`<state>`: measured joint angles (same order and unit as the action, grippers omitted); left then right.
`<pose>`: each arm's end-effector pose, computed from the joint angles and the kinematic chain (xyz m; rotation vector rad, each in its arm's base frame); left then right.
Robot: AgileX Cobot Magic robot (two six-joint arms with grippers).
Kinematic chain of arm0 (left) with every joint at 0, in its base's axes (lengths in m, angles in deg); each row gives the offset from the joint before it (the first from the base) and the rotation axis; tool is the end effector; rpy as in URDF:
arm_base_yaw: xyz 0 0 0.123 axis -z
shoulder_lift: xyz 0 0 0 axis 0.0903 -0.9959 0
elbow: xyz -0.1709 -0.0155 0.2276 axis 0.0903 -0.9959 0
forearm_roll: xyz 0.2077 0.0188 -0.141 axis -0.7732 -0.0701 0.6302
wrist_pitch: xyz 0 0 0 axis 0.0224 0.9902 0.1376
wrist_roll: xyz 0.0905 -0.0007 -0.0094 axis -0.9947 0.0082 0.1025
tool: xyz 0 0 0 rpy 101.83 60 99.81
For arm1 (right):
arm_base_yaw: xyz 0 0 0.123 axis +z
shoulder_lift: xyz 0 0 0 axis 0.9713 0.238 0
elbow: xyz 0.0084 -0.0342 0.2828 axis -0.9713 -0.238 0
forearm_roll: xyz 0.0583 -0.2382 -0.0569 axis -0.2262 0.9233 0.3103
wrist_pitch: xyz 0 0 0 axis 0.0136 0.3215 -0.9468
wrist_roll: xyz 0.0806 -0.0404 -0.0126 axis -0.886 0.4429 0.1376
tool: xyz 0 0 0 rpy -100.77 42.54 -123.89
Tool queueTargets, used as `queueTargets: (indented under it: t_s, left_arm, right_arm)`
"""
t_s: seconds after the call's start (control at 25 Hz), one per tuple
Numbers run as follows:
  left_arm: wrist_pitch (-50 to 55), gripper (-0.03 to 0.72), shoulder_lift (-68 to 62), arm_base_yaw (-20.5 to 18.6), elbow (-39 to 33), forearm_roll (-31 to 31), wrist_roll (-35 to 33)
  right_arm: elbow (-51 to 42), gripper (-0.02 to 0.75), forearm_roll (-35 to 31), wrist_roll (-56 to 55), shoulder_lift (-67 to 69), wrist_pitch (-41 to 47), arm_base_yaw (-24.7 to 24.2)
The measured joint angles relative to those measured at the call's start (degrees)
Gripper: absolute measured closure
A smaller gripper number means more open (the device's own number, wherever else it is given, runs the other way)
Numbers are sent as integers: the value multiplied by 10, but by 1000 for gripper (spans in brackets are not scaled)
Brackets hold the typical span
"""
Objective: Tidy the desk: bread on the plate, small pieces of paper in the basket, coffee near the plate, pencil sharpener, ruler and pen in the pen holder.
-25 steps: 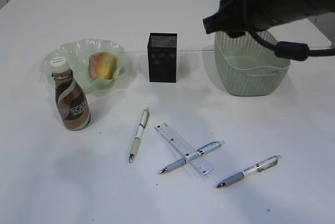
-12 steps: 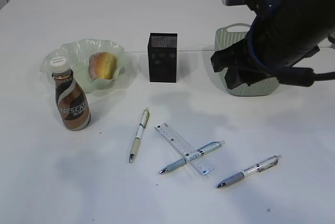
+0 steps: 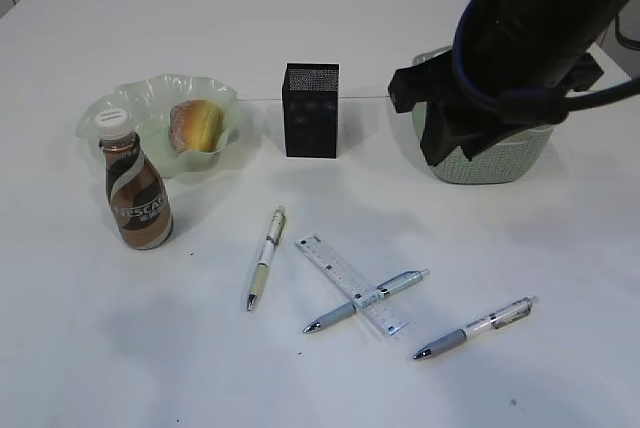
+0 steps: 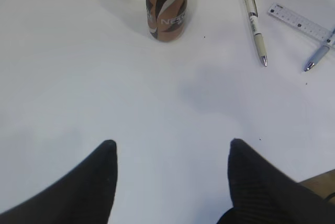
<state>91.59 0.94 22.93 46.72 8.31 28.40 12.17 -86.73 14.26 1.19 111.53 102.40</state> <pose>0.1232 -0.0367 0.3378 0.2396 2.4266 -0.1510 0.2903 0.1456 0.3107 -0.3387 2.7826 0.2080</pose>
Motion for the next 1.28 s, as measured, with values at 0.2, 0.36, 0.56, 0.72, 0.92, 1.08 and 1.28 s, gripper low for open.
queueTargets:
  t_s: [0.2,0.36,0.56,0.72,0.92,1.08,1.28]
  left_arm:
    - [18,222,0,0,0,1,2]
    - [27,222,0,0,0,2,3]
    - [38,222,0,0,0,2,3]
    - [38,222,0,0,0,2,4]
    - [43,222,0,0,0,3,4]
    - [51,222,0,0,0,3,4]
    - [71,222,0,0,0,3,4]
  right_arm:
    - [48,438,0,13,45,15,0]
    - [66,438,4,14,87,20,0]
    - [67,386,7,19,122,20,0]
    - [69,339,-4,53,143,14,0]
    - [77,331,-19,97,171,-1,0]
    - [105,331,-19,106,198,0,5]
    - [151,330,-21,110,242,19,22]
